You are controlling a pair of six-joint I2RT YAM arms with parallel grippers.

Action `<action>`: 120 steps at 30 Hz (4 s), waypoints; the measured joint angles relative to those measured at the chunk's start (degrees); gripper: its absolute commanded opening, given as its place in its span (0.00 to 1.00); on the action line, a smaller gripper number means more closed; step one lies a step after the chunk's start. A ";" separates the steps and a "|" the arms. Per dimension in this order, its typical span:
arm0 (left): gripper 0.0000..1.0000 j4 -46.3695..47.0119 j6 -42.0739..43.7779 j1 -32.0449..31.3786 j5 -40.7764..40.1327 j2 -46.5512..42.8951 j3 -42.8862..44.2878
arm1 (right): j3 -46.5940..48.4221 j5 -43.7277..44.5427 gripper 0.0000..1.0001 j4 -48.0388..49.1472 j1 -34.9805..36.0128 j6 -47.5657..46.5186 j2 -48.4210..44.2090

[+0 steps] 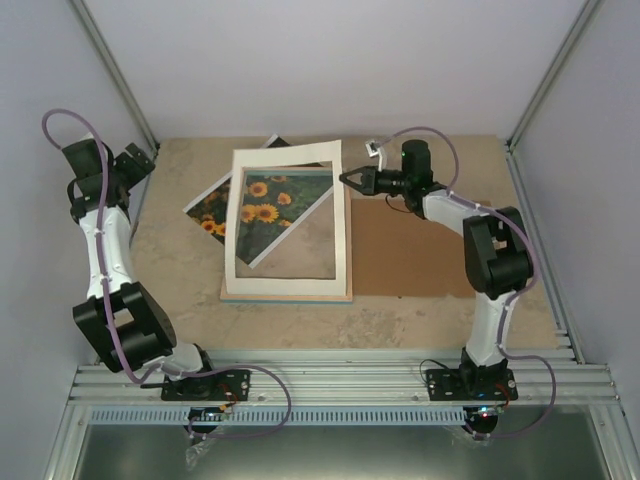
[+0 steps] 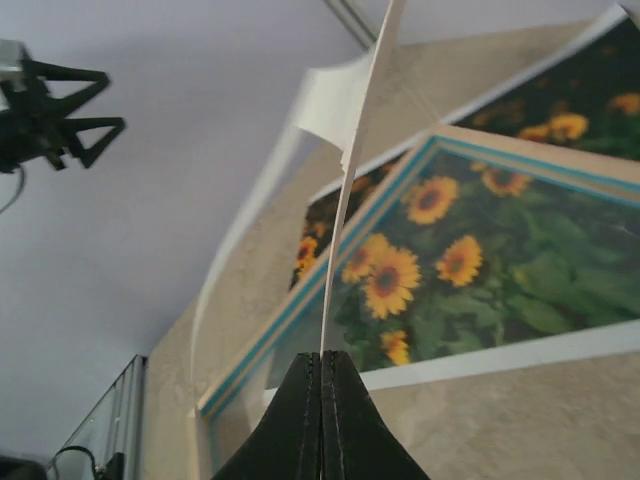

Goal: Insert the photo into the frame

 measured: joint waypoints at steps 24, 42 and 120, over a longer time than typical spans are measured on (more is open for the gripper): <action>0.99 0.48 0.04 0.00 1.46 2.97 -0.22 | 6.95 1.14 0.01 0.50 -0.59 0.66 15.87; 0.99 0.48 0.31 0.00 1.92 3.39 -0.22 | 9.92 3.37 0.44 -3.21 -0.63 0.66 19.39; 0.79 -28.28 36.76 -0.70 26.14 50.49 31.45 | 1.42 6.03 0.88 -34.60 0.50 -42.91 -4.11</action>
